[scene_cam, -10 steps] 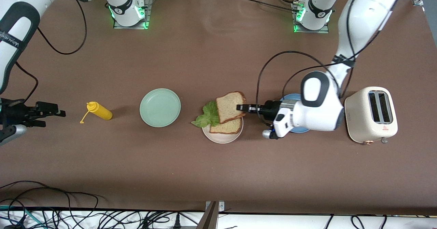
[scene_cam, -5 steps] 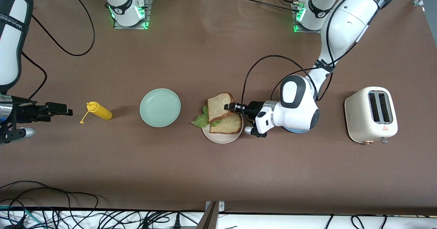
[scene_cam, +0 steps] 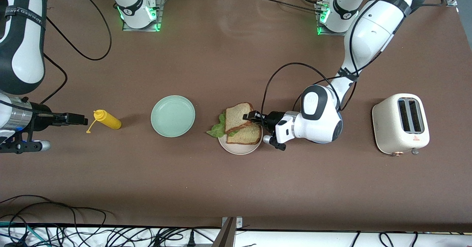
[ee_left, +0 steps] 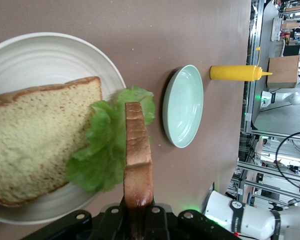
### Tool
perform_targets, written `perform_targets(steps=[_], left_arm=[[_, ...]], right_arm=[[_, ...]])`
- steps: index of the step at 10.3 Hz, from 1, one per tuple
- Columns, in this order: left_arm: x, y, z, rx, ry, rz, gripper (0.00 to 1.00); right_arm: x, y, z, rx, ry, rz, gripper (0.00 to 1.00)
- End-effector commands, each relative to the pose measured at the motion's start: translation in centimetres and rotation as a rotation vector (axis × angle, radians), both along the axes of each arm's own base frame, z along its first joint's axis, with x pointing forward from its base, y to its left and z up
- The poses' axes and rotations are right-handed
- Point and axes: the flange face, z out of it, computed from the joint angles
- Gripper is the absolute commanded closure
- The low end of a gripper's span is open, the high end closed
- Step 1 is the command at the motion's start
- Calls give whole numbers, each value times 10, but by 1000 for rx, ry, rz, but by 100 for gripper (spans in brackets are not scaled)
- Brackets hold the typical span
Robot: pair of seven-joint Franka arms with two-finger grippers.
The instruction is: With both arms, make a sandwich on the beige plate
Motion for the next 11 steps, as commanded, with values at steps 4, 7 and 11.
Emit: perform_targets(steps=[4,7,11], left_arm=[[15,20,-13,-46,-100,-21,0],[24,41,12,25,-140,-47,0],[24,58,50,177,-127,-105,0]], right_arm=[[-33,-7,-8,15,13,-73,0],[-53,-15,-17,29,-64,-29,0],[-55,-18,11,34,-129,26,0]])
